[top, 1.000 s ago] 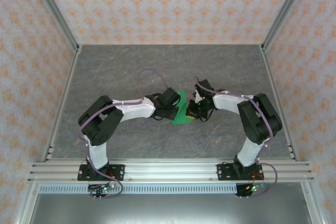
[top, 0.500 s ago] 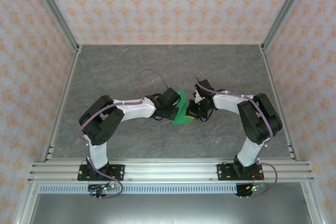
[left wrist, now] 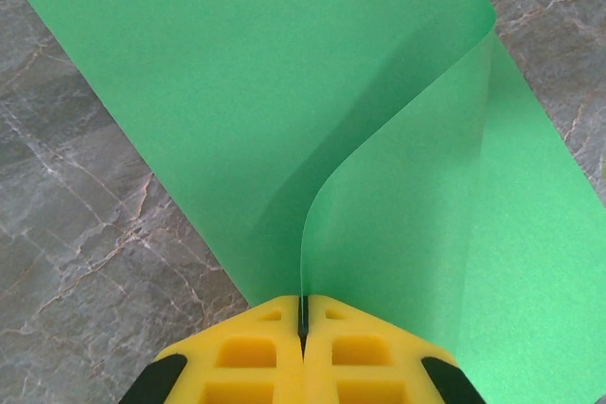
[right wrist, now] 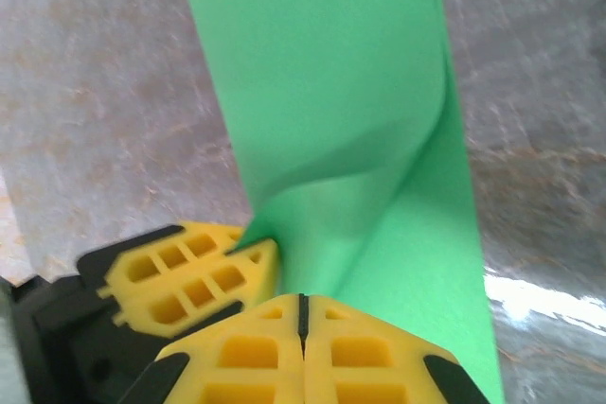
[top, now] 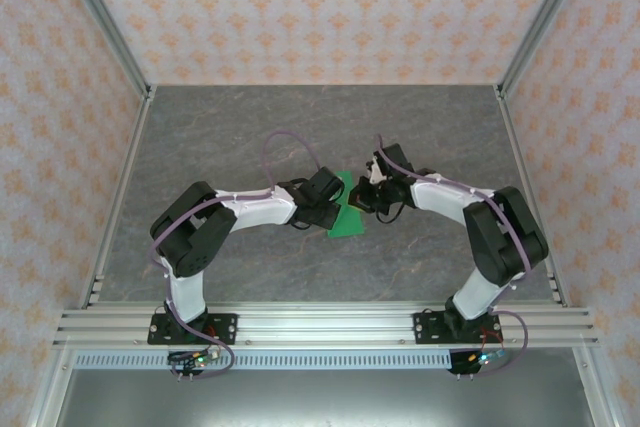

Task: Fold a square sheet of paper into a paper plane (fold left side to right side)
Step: Fold the triangle a second time at the center of the table.

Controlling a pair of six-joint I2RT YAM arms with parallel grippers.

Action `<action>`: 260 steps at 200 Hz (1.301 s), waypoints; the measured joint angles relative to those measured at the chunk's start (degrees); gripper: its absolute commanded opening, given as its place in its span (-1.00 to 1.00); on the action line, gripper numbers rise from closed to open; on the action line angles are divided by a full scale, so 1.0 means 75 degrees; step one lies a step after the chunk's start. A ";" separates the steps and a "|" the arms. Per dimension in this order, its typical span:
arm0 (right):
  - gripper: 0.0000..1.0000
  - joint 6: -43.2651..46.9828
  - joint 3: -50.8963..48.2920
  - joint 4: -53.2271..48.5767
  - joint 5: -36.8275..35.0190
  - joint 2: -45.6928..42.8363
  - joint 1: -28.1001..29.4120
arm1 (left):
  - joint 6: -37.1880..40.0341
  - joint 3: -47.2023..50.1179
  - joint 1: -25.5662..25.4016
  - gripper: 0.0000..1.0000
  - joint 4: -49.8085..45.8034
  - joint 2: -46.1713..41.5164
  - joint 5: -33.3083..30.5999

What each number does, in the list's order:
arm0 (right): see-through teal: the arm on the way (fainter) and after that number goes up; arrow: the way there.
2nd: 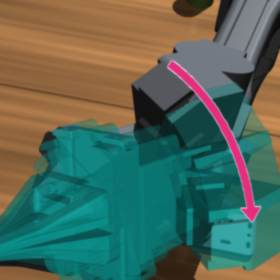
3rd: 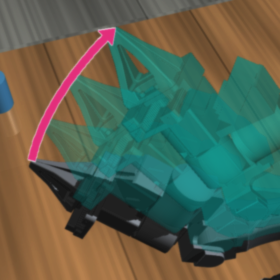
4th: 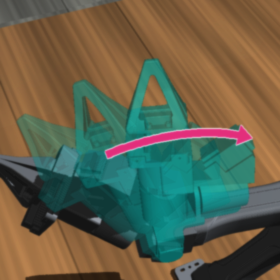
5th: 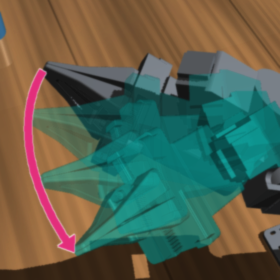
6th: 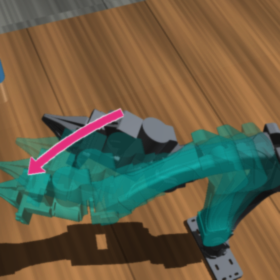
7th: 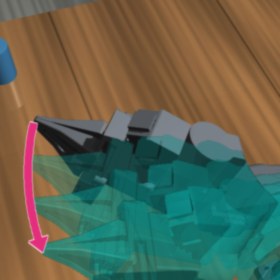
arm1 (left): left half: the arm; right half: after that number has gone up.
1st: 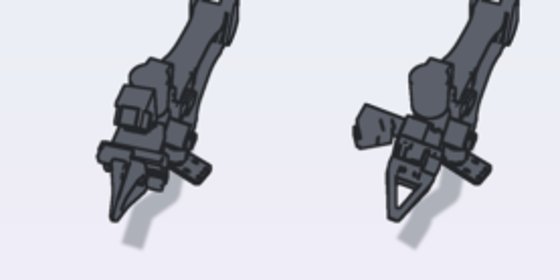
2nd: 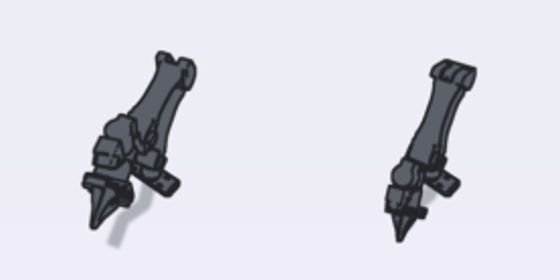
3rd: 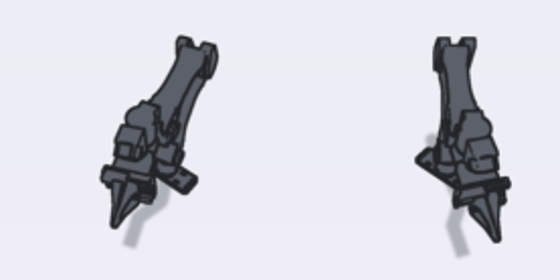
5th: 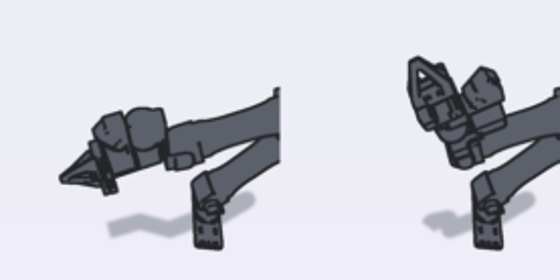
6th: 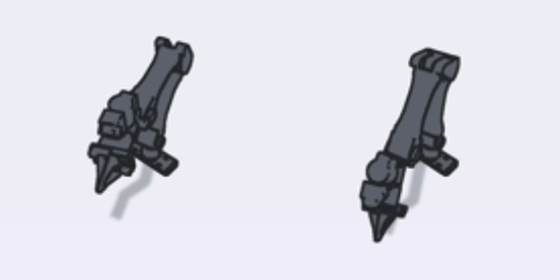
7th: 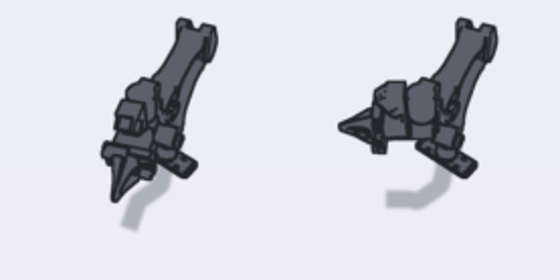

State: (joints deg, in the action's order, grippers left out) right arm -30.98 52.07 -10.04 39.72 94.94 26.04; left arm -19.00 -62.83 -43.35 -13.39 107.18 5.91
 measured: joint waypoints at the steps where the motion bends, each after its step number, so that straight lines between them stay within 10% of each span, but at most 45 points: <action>1: -0.86 -0.0006 0.0000 0.0012 0.0000 0.0003 0.0000 | 0.0000 0.0000 0.0000 -0.98 0.0000 0.0000 0.0000; 260: -0.87 0.0082 0.0160 0.0286 -0.0184 0.1052 0.0198 | 0.0003 0.0003 0.0000 -0.98 0.0003 0.0000 0.0000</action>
State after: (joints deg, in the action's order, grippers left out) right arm -30.37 53.28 -7.90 38.35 102.83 27.53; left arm -18.98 -62.81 -43.35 -13.37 107.18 5.91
